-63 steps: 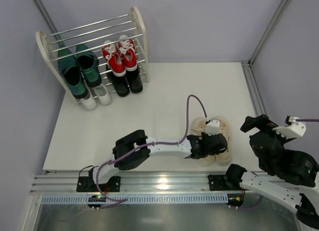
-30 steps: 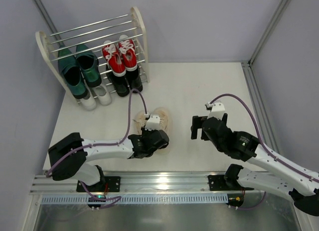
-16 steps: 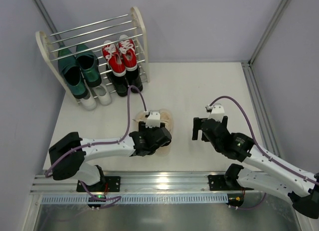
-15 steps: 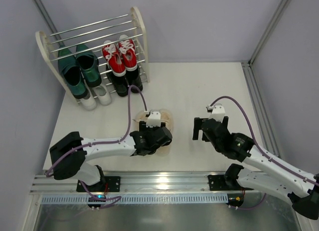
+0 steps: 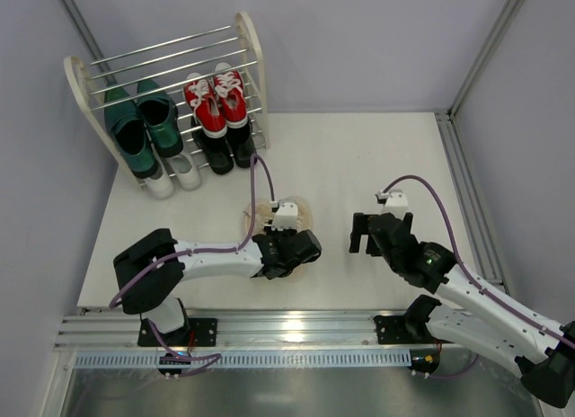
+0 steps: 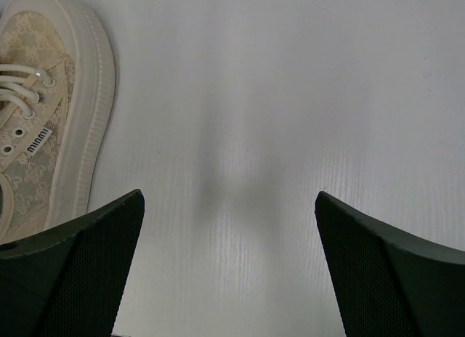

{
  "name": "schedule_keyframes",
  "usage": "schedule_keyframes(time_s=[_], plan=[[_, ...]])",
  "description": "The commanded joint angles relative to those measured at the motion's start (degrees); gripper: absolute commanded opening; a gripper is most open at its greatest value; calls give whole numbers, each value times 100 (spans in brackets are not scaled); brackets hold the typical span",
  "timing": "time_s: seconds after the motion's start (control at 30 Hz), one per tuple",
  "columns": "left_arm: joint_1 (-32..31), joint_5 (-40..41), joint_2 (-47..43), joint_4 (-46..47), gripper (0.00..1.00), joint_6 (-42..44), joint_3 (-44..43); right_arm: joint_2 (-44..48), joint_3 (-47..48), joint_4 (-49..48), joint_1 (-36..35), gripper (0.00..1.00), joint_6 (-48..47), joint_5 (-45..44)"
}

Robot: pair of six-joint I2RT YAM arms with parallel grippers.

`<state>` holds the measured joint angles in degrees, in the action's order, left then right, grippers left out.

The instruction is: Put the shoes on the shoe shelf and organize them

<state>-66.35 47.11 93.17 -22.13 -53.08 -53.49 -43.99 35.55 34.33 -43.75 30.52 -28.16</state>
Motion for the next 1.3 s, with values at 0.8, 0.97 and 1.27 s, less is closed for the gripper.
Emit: schedule_keyframes(time_s=[0.8, 0.97, 1.27], plan=[[-1, 940, -2170, -582, 0, 912, -731, 145, 57, -181, 15, 98, -46, 153], [-10, 1001, -2636, -222, 0, 1852, -1215, 189, 101, -163, 24, 97, -90, 153], [1280, 311, -2128, -19, 0, 3875, -3427, 110, 373, -75, 15, 97, -196, 223]])
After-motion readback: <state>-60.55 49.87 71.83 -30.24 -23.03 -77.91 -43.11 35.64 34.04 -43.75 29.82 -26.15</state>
